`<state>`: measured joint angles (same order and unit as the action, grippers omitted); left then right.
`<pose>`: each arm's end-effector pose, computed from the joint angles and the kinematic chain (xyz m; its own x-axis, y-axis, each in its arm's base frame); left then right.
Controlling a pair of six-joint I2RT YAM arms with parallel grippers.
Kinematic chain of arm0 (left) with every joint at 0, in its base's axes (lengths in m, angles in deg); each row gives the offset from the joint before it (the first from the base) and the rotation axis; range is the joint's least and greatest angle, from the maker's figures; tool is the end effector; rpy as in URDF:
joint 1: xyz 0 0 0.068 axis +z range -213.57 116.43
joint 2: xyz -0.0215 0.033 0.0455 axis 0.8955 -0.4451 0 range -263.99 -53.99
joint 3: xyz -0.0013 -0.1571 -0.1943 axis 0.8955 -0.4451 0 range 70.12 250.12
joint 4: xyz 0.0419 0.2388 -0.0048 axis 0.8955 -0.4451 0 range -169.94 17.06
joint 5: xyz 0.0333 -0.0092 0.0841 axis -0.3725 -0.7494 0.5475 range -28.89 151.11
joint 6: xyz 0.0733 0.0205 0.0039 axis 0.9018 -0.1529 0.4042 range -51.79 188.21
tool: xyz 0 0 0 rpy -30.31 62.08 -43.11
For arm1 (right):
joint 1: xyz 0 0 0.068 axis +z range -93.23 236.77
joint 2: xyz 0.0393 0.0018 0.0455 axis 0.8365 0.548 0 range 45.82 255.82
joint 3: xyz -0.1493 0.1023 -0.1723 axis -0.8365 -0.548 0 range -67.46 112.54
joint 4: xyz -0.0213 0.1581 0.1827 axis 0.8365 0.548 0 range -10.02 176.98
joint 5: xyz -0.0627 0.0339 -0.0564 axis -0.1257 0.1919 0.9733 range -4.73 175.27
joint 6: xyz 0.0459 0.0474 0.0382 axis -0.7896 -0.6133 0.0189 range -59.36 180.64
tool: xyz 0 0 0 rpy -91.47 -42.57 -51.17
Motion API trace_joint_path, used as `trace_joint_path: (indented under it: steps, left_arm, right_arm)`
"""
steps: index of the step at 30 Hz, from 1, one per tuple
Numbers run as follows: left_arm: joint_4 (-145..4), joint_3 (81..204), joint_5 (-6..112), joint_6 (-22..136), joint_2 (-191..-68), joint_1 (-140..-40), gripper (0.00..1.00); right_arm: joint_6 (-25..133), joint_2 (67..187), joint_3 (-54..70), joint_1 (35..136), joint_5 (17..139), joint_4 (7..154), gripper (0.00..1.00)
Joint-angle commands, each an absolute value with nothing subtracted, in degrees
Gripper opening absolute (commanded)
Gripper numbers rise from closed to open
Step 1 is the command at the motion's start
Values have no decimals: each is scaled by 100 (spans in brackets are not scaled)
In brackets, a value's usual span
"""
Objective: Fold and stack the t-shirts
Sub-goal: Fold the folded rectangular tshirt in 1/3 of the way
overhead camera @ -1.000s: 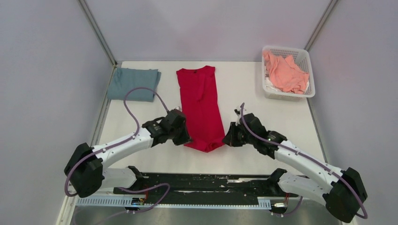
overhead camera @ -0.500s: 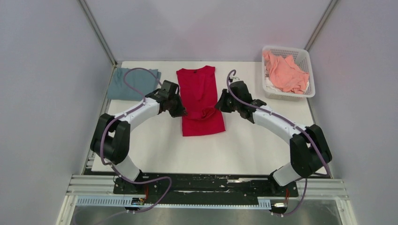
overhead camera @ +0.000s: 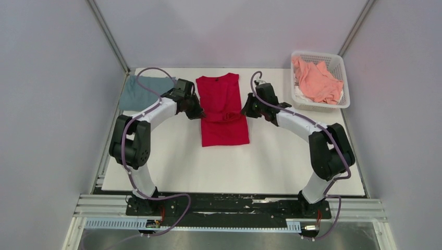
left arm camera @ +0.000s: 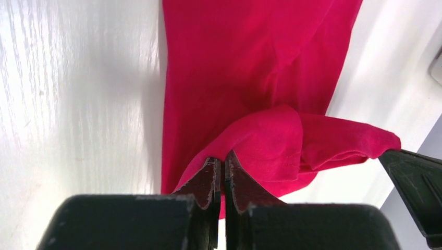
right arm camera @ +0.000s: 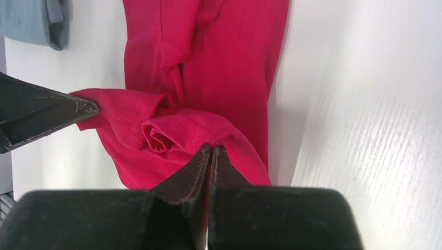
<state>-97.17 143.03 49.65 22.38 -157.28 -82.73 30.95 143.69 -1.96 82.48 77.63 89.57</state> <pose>0.3537 -0.1364 0.1735 -0.8453 -0.4504 -0.2873 -0.2525 0.8107 -0.5282 0.3363 0.1714 0.1896 -0.7804 0.1691 -0.6020 -0.1525 0.8822 0.4455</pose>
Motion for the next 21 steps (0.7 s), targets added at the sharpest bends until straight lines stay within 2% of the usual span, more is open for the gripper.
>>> trace_joint_path:
  steps: [1, 5, 9, 13, 14, 15, 16, 17, 18, 19, 20, 21]
  left_arm:
    - [-9674, 14657, 4898, 2454, -15946, -8168, 4]
    - [-9691, 14719, 4846, 2442, -16148, -8088, 5]
    - [-9606, 14776, 4771, 2423, -16326, -7989, 11]
    - [-9561, 15043, 4722, 2471, -16559, -7818, 28]
    - [-9552, 15115, 4672, 2475, -16627, -7778, 37]
    - [-9500, 15267, 4653, 2463, -16651, -7679, 46]
    - [-9469, 15332, 4611, 2453, -16676, -7629, 60]
    - [-9479, 15473, 4579, 2450, -16676, -7530, 67]
    - [-9524, 15598, 4491, 2465, -16634, -7480, 86]
    - [-9592, 15612, 4462, 2519, -16589, -7418, 93]
    - [-9603, 15541, 4491, 2547, -16395, -7402, 98]
    - [-9600, 15451, 4532, 2590, -16258, -7398, 99]
  right_arm:
    - [3230, 14608, 187, 8102, 7556, 8578, 0]
    - [3287, 14930, 391, 8065, 7305, 8552, 0]
    - [3301, 15294, 622, 8027, 7299, 8553, 0]
    - [3346, 15767, 1112, 7878, 7361, 8552, 9]
    - [3348, 15910, 1306, 7809, 7348, 8563, 12]
    - [3337, 16029, 1491, 7748, 7279, 8587, 17]
    - [3314, 16105, 1638, 7692, 7211, 8587, 23]
    - [3323, 16147, 1771, 7652, 7115, 8621, 35]
    - [3372, 16137, 1867, 7621, 6966, 8698, 52]
    - [3465, 16063, 1889, 7619, 6880, 8738, 63]
    - [3512, 15942, 1826, 7626, 6880, 8778, 69]
    - [3560, 15794, 1698, 7634, 6856, 8796, 80]
